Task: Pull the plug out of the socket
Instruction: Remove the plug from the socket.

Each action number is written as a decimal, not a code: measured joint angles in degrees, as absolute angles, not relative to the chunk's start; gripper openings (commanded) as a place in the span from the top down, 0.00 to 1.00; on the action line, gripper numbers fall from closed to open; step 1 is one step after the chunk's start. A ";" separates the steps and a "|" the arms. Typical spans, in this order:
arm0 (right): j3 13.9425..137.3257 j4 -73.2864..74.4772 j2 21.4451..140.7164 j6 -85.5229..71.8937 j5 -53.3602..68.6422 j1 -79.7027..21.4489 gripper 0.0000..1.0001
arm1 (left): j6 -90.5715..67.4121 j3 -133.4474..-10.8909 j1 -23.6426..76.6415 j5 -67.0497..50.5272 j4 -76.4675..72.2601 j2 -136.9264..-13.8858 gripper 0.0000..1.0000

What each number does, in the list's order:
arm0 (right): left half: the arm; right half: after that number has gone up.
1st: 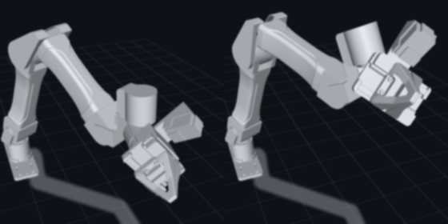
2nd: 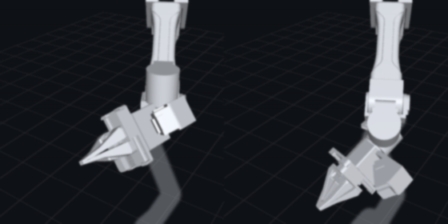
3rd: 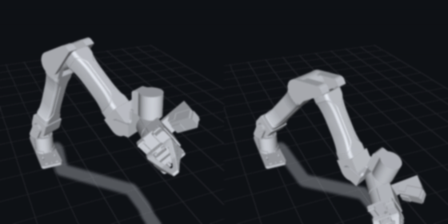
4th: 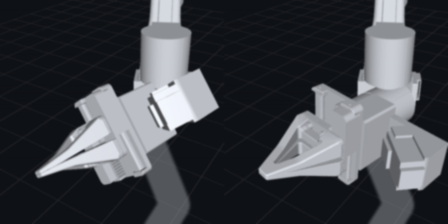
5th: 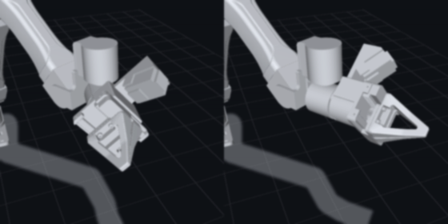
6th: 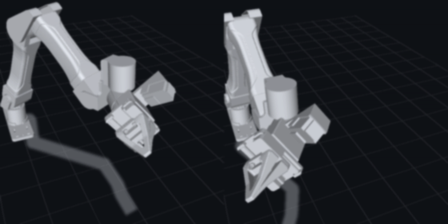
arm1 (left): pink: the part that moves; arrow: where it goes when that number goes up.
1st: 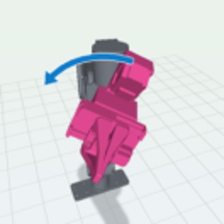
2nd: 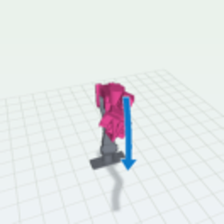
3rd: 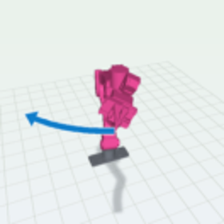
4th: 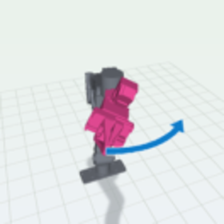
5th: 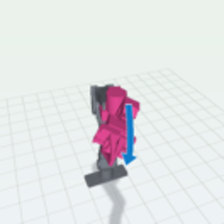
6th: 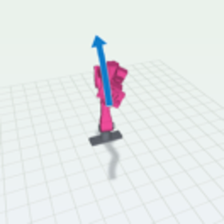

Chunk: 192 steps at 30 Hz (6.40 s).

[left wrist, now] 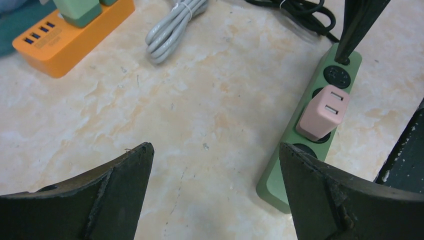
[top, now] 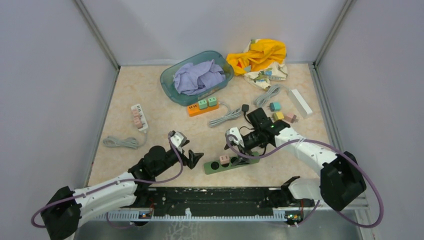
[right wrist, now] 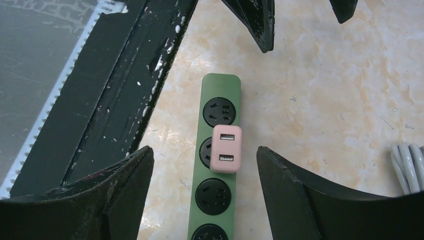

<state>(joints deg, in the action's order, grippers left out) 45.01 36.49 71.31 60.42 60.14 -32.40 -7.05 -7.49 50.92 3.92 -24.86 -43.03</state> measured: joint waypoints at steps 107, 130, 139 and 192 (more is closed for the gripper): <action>47.35 28.23 81.89 49.39 30.57 -47.94 1.00 | 8.40 -11.42 58.52 -16.19 -56.42 -89.76 0.86; 47.59 30.44 80.90 50.28 36.75 -42.54 1.00 | 7.49 -12.43 58.52 -17.23 -58.28 -90.70 0.99; 46.68 29.74 79.90 49.06 37.39 -44.18 1.00 | 7.03 -12.53 58.78 -17.41 -57.04 -90.11 0.99; 44.49 25.02 77.65 41.19 38.68 -42.19 1.00 | 5.78 -13.43 58.74 -18.24 -57.91 -91.35 1.00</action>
<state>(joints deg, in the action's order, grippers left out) 44.49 25.02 77.65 41.19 38.68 -42.19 5.78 -13.43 58.74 -18.24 -57.91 -91.35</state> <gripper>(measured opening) 0.306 0.552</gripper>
